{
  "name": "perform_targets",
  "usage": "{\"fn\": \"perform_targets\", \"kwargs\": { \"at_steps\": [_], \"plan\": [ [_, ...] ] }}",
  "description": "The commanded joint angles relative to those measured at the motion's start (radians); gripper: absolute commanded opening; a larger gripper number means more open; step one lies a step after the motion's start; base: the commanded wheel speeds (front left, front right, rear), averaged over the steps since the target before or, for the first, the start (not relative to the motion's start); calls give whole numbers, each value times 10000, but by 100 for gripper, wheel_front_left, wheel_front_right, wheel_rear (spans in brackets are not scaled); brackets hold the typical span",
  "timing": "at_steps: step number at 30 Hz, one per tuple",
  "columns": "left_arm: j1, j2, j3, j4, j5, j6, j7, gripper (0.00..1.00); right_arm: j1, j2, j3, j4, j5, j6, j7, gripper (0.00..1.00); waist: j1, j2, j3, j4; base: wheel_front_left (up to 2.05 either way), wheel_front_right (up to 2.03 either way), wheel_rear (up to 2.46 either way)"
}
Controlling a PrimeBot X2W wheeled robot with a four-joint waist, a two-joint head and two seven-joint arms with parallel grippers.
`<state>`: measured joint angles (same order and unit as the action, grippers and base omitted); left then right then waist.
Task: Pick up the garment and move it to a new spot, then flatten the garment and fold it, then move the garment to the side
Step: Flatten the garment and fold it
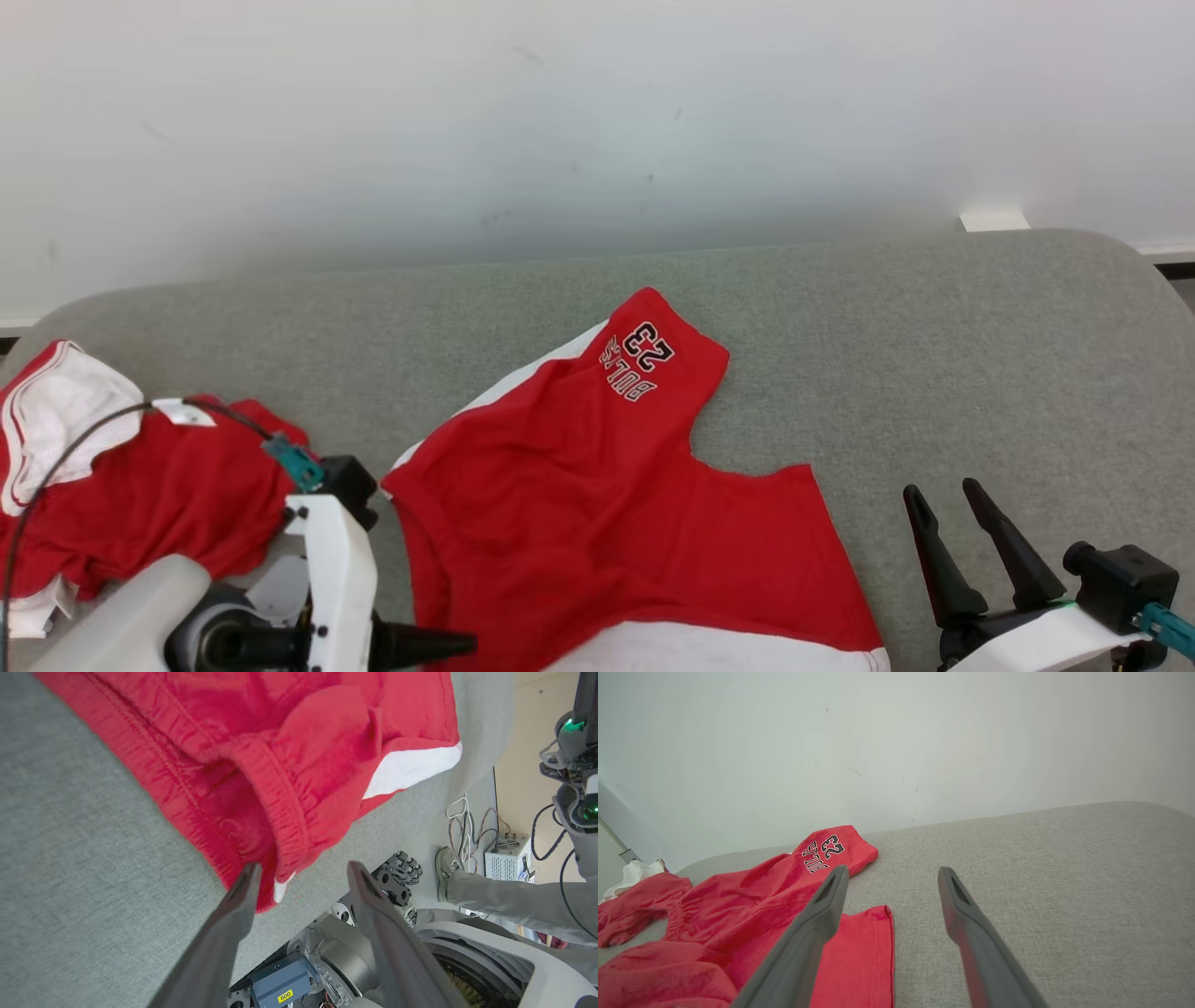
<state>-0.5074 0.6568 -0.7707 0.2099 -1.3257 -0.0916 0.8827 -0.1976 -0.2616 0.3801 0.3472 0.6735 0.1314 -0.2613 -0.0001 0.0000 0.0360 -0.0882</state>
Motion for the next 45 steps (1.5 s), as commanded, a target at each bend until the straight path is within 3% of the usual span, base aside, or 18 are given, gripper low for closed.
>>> {"fn": "perform_targets", "kwargs": {
  "at_steps": [1, 6, 11, 18, 25, 33, 38, 45],
  "plan": [
    [120, 144, 114, -90, 108, -4, -176, 100, 162, -117, -54, -72, -27, -13, 16, 100, 1, 0, -62, 47, 0, 0, 0],
    [5, 503, 453, -549, 642, -65, -1048, 100, 267, -163, -193, -289, -187, -13, 11, 100, 1, 0, -289, 175, 0, 0, 0],
    [63, 638, 1082, -1101, 2099, 128, -3489, 100, 429, -75, -512, -761, -409, -13, -25, 100, 1, 0, -457, 263, 0, 0, 0],
    [821, 120, 1610, -1260, 4456, 1293, -7521, 100, 672, 202, -1354, -1645, -1091, -13, -36, 100, 1, 0, -632, 382, 0, 0, 0],
    [1967, -837, 1993, -1196, 5636, 2545, -10811, 100, 1076, 649, -2064, -2522, -1813, -13, -40, 100, 1, 0, -782, 455, 0, 0, 0],
    [3251, -1986, 3414, -1364, 6848, 3562, -11478, 100, 1509, 1048, -2120, -2743, -2552, -13, -42, 100, 1, 0, -828, 515, 0, 0, 0],
    [4400, -3041, 4615, -1876, 8045, 3451, -11467, 100, 1876, 1346, -2470, -2650, -2905, -13, -42, 100, 1, 0, -856, 536, 0, 0, 0],
    [5497, -4252, 5772, -1967, 9067, 2731, -11469, 100, 2349, 1445, -2658, -2804, -2841, -13, -41, 100, 1, 0, -887, 473, 0, 0, 0]
  ]
}}
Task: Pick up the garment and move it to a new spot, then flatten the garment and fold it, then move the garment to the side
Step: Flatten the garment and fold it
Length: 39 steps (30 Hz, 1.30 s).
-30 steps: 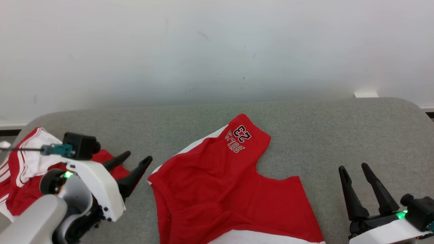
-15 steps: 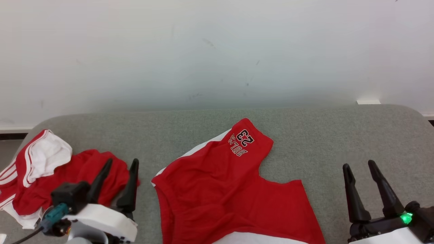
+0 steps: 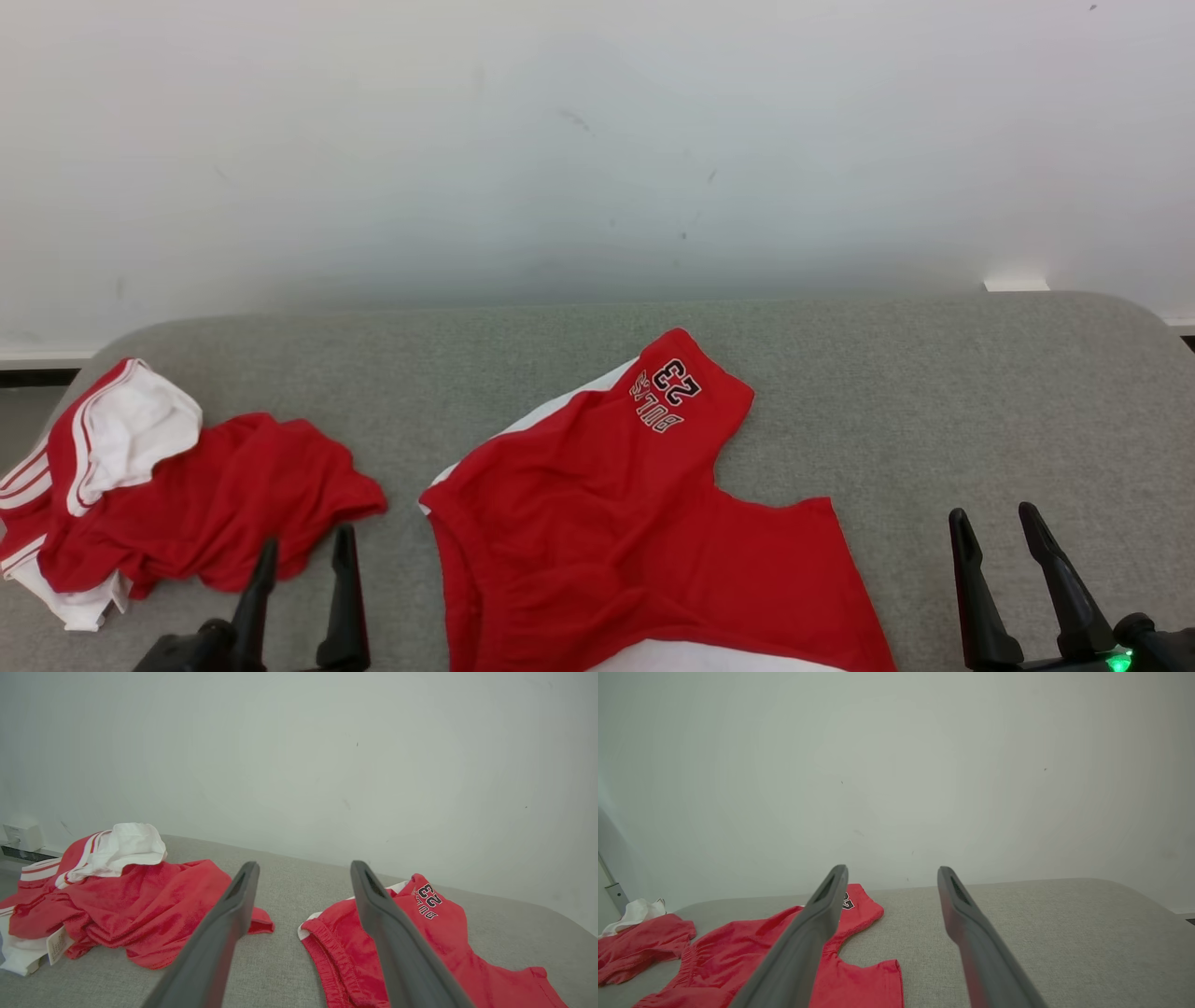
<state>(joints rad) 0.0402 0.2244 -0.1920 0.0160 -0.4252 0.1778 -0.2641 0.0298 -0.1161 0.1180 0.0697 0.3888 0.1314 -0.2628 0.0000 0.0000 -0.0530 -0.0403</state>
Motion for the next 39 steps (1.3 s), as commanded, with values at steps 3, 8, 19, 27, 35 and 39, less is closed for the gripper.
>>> {"fn": "perform_targets", "kwargs": {
  "at_steps": [3, 8, 19, 27, 35, 39],
  "plan": [
    [246, -416, 452, 116, 408, -413, -1, 100, 132, -93, -12, -80, 85, -13, -26, 100, 0, 0, 48, -51, 0, 0, 0],
    [249, -973, 1025, 347, 947, -1075, -2, 100, -62, -206, 85, -70, 95, -14, -25, 100, 0, 0, 98, -155, 0, 0, 0],
    [124, -1314, 1038, 747, 1489, -2609, -3, 100, 390, -1039, 308, -8, 899, -14, -13, 100, 0, 0, 340, -103, 0, 0, 0],
    [179, -1091, 519, 1516, 1284, -2839, 467, 100, 1043, -2286, 2011, 537, 2216, -17, 947, 100, 0, 0, 625, 128, 0, 0, 0],
    [148, -565, -487, 1721, 802, -3053, 1630, 100, 370, -2358, 3114, 1761, 3262, -15, 1460, 100, 0, 0, 965, 247, 0, 0, 0],
    [24, -299, -932, 2023, 524, -3077, 2214, 100, -57, -2293, 3627, 2345, 3642, -15, 1479, 100, 0, 0, 1012, 260, 0, 0, 0]
  ]
}}
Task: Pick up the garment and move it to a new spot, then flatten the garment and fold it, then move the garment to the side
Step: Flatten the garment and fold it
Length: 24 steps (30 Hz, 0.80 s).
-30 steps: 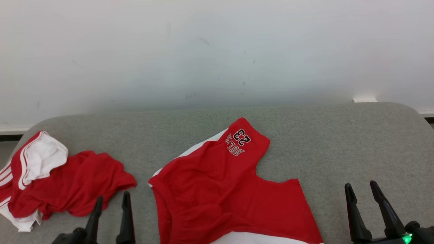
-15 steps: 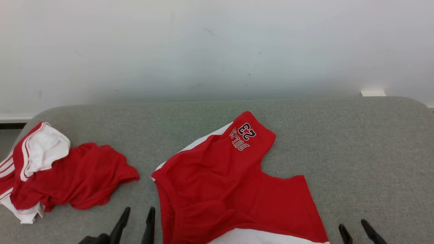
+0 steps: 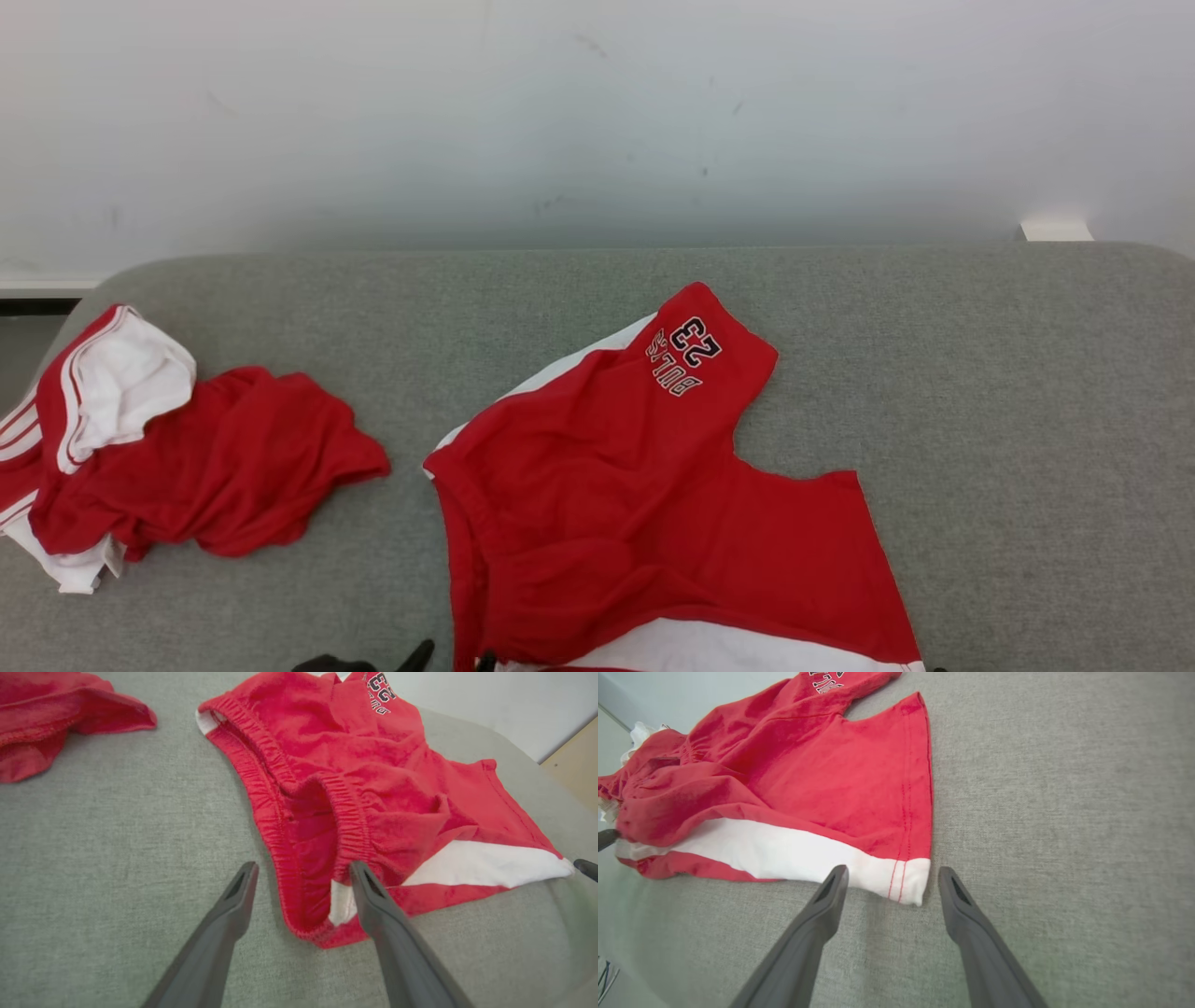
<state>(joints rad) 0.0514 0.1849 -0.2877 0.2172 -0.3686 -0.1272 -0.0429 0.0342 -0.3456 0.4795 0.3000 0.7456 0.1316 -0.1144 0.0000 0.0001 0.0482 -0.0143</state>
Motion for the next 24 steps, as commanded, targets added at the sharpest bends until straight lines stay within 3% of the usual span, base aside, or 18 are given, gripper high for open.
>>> {"fn": "perform_targets", "kwargs": {
  "at_steps": [1, 11, 12, 13, 14, 15, 16, 24],
  "plan": [
    [-138, 127, -91, 89, -117, -31, 105, 100, -207, -3, 140, 171, 163, -19, 12, 100, 0, -1, 10, -8, 0, 0, 0],
    [-498, 771, -1366, 118, -939, -39, 572, 99, -1054, -131, 1250, 966, 642, -19, -492, 100, 0, -1, 148, -70, 0, 0, 0],
    [-510, 839, -1451, 121, -1042, -39, 641, 76, -1133, -128, 1354, 1014, 698, -19, -554, 85, 0, -1, 174, -70, 0, 0, 0],
    [-537, 898, -1552, 121, -1110, -39, 686, 42, -1215, -133, 1462, 1048, 746, -17, -618, 50, 0, -1, 196, -70, 0, 0, 0],
    [-581, 950, -1621, 110, -1180, -40, 708, 4, -1297, -139, 1549, 1080, 796, -17, -681, 37, 0, -1, 214, -67, 0, 0, 0],
    [-618, 996, -1667, 113, -1219, -40, 697, 0, -1370, -154, 1637, 1107, 838, -19, -760, 10, 0, -1, 227, -62, 0, 0, 0],
    [-640, 1039, -1720, 121, -1252, -40, 676, 0, -1433, -176, 1729, 1135, 885, -17, -825, 0, 0, -1, 227, -60, 0, 0, 0],
    [-755, 1162, -1812, -520, -2043, -41, 131, 0, -1694, -539, 2035, 763, 1316, -17, -1285, 0, 0, -1, 57, -36, 0, 0, 0]
  ]
}}
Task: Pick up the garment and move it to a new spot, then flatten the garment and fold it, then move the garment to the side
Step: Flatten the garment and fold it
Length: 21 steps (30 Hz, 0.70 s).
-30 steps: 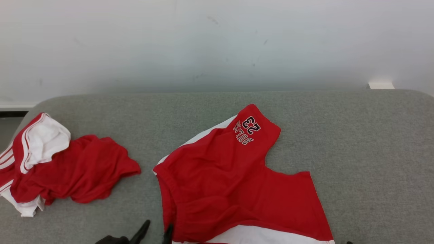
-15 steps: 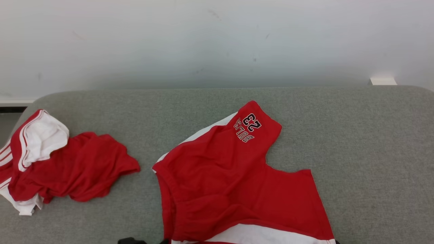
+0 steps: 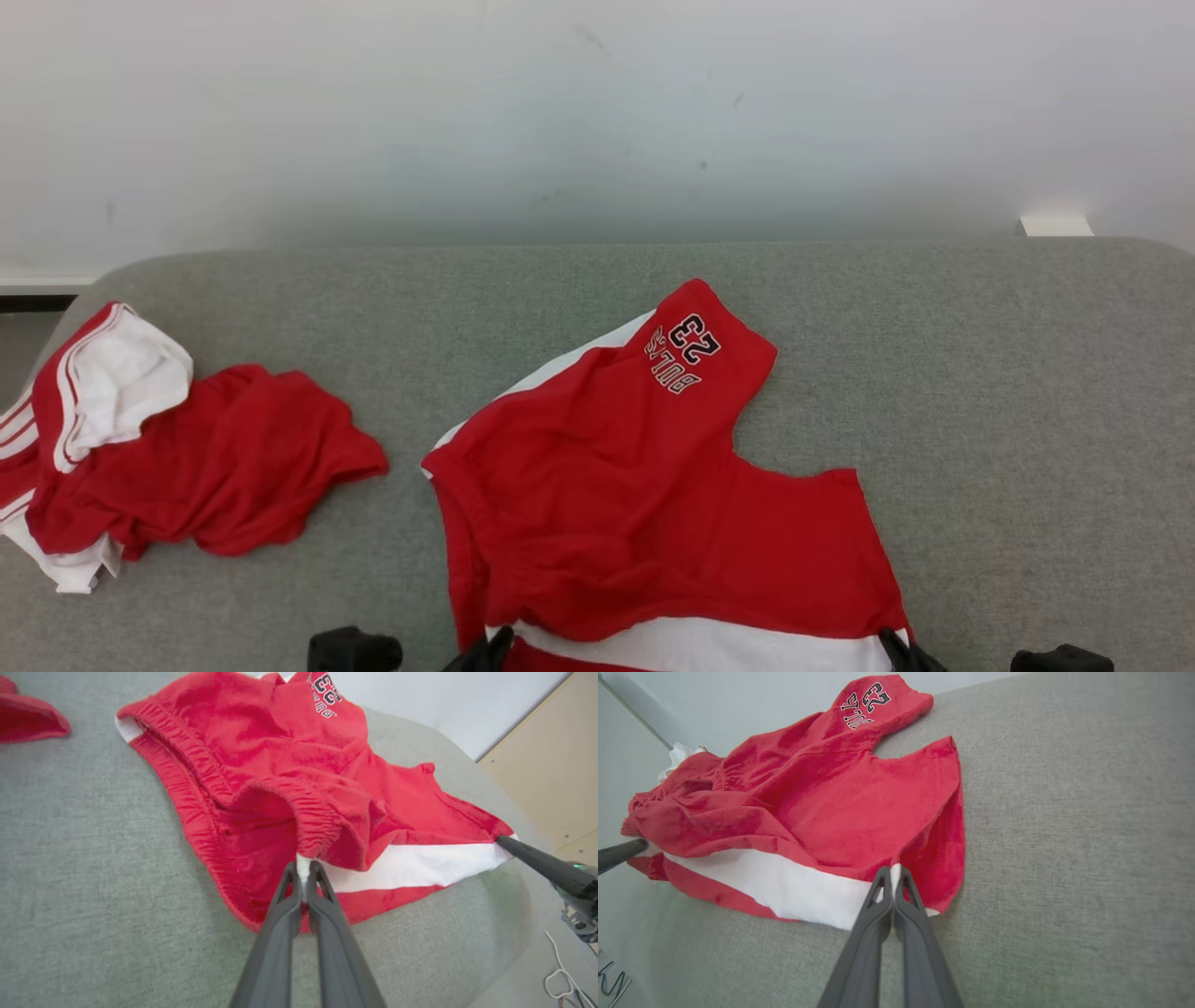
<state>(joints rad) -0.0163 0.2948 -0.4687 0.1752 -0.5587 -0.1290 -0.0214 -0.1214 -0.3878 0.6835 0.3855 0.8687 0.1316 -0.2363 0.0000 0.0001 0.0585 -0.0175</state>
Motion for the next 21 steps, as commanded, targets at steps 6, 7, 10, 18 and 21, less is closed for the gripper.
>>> {"fn": "perform_targets", "kwargs": {
  "at_steps": [6, 7, 10, 18, 21],
  "plan": [
    [-734, 496, 47, -1085, -1014, -5, -174, 0, -462, -579, -144, -1032, 579, -17, -194, 0, 0, -1, -149, -14, 0, 0, 0],
    [-947, 596, 122, -1156, -1142, -5, -98, 0, -632, -681, -93, -1175, 647, -17, -144, 0, 0, -1, -105, -37, 0, 0, 0],
    [-1880, 749, 233, -1246, -1360, -5, 189, 0, -1385, -982, 69, -1478, 798, -17, 65, 0, 0, -1, 146, -76, 0, 0, 0],
    [-5633, 1289, -160, 69, -1898, -5, 1140, 0, -4680, -1094, 366, -1765, 2212, -17, 878, 0, 0, -1, 1714, -306, 0, 0, 0],
    [-7262, 1329, -283, 898, -2337, -5, 1257, 0, -6179, -1127, 327, -1415, 2711, -17, 1119, 0, 0, -1, 2341, -380, 0, 0, 0]
  ]
}}
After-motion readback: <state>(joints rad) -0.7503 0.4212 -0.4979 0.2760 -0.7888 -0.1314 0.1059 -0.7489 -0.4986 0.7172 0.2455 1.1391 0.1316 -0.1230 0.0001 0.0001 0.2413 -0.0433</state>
